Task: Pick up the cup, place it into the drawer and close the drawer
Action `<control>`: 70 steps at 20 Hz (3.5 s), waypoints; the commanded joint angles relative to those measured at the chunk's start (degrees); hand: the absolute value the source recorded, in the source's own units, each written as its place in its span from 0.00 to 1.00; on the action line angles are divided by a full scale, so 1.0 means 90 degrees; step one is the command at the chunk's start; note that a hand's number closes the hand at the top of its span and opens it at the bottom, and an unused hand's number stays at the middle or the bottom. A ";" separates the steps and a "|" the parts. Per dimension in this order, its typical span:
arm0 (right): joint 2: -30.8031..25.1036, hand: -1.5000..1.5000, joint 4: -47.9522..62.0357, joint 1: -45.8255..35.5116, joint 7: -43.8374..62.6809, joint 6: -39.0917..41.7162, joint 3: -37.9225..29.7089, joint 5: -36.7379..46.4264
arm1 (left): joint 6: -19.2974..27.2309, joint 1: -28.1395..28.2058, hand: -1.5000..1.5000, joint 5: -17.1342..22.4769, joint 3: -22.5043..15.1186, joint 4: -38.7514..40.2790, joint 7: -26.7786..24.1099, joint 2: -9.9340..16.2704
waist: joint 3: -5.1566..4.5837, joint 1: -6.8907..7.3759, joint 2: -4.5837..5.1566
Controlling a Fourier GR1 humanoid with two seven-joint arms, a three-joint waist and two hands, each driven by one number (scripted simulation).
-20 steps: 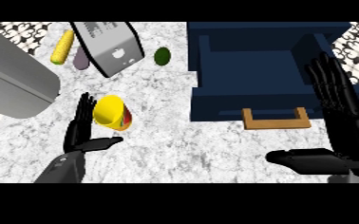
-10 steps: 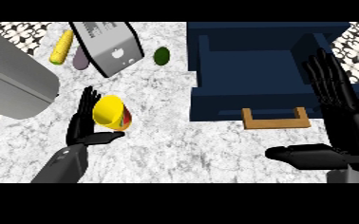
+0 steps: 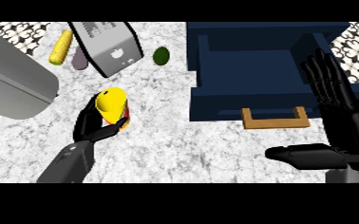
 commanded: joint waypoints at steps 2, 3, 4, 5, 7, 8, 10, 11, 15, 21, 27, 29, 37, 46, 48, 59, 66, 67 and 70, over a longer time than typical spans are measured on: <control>-0.0022 0.00 -0.0251 0.0112 0.0205 0.0046 0.0136 0.0060 | -0.1219 -0.0115 1.00 0.0148 0.0051 -0.0009 -0.0291 -0.0031 | -0.0005 -0.0050 0.0000; 0.0006 0.00 0.0187 -0.0135 -0.0149 0.0005 0.0023 0.0069 | -0.1294 0.0013 1.00 0.0082 -0.0030 -0.0071 -0.0486 -0.0098 | -0.0001 0.0015 0.0012; -0.0134 0.00 0.0152 -0.0103 -0.0041 0.0093 -0.0187 -0.0120 | -0.1320 0.0086 1.00 0.0123 -0.0011 -0.0079 -0.0525 -0.0208 | 0.0000 0.0003 0.0006; 0.0208 0.00 -0.0387 0.0335 -0.0010 -0.0085 0.0383 0.0288 | -0.1407 -0.0038 1.00 0.0231 0.0078 -0.0105 -0.0357 -0.0123 | -0.0004 -0.0041 -0.0011; -0.0328 0.00 0.0184 -0.0299 0.0096 0.0181 -0.0427 -0.0300 | -0.1403 -0.0075 1.00 0.0196 -0.0002 -0.0273 -0.0435 -0.0262 | 0.0003 0.0027 -0.0002; -0.0113 0.00 0.0268 -0.0147 -0.0087 0.0124 -0.0127 -0.0096 | -0.1326 0.0022 1.00 0.0128 -0.0060 -0.0298 -0.0658 -0.0350 | 0.0001 0.0019 0.0009; -0.0214 0.00 0.0136 -0.0066 0.0002 0.0118 -0.0307 -0.0167 | -0.1240 0.0089 1.00 0.0176 0.0028 -0.0408 -0.0838 -0.0037 | -0.0001 -0.0005 0.0009; -0.0082 0.00 0.0094 -0.0360 0.0317 -0.0146 -0.0110 0.0087 | -0.0991 0.0335 1.00 0.0172 0.0020 -0.0517 -0.1048 -0.0159 | 0.0003 0.0087 -0.0015; -0.0092 0.00 0.0032 0.0115 -0.0238 0.0079 -0.0093 0.0065 | -0.0860 0.0482 1.00 0.0599 0.0490 -0.0575 -0.1003 0.0292 | 0.0004 0.0060 -0.0013; -0.0234 0.00 0.0123 -0.0153 -0.0002 0.0117 -0.0366 -0.0196 | -0.0780 0.0380 1.00 0.0578 0.0317 -0.1104 -0.1190 -0.0121 | 0.0012 0.0112 -0.0043; -0.0023 0.00 0.0071 0.0234 -0.0138 -0.0020 -0.0093 0.0177 | -0.0612 -0.0005 1.00 0.0521 -0.0036 -0.1978 -0.0370 -0.0116 | 0.0025 0.0170 -0.0083; -0.0376 0.00 0.0013 -0.0040 0.0213 0.0196 -0.0570 -0.0355 | -0.0446 -0.0328 1.00 0.0604 -0.0099 -0.2291 -0.0049 -0.0312 | 0.0026 0.0152 -0.0091; -0.0290 0.00 -0.0306 0.0277 0.0315 0.0137 -0.0520 -0.0286 | 0.0773 -0.0641 1.00 0.0485 -0.0758 -0.4416 0.1675 -0.0744 | 0.0027 0.0179 -0.0106; -0.0214 0.00 0.0158 0.0350 -0.0419 0.0181 -0.0579 -0.0117 | 0.1903 -0.1797 1.00 0.0369 -0.1580 -0.5496 0.3684 -0.1112 | 0.0026 0.0126 -0.0073; -0.0184 0.00 0.0141 0.0260 -0.0317 0.0204 -0.0553 -0.0229 | 0.2328 -0.2028 1.00 0.0399 -0.1754 -0.5764 0.4190 -0.1114 | 0.0026 0.0135 -0.0079; -0.0573 0.00 0.0385 -0.0112 -0.0180 0.0454 -0.0898 -0.0492 | 0.3351 -0.3690 1.00 0.1252 -0.2535 -0.3636 0.4314 -0.1118 | 0.0025 0.0018 -0.0041; -0.0372 0.00 0.0167 0.0126 -0.0232 0.0405 -0.0694 -0.0364 | 0.3746 -0.4285 1.00 0.2000 -0.3203 -0.2377 0.3957 -0.1118 | 0.0026 -0.0079 -0.0019; -0.0065 0.00 0.0043 0.0118 -0.0113 0.0153 -0.0282 -0.0016 | 0.3974 -0.4335 1.00 0.2217 -0.3440 -0.2556 0.4145 -0.1118 | 0.0025 -0.0062 -0.0031; -0.0423 0.00 0.0648 -0.0256 -0.0293 0.0392 -0.0728 -0.0333 | 0.4011 -0.4789 1.00 0.2386 -0.3582 -0.2133 0.4150 -0.1118 | 0.0028 -0.0089 -0.0009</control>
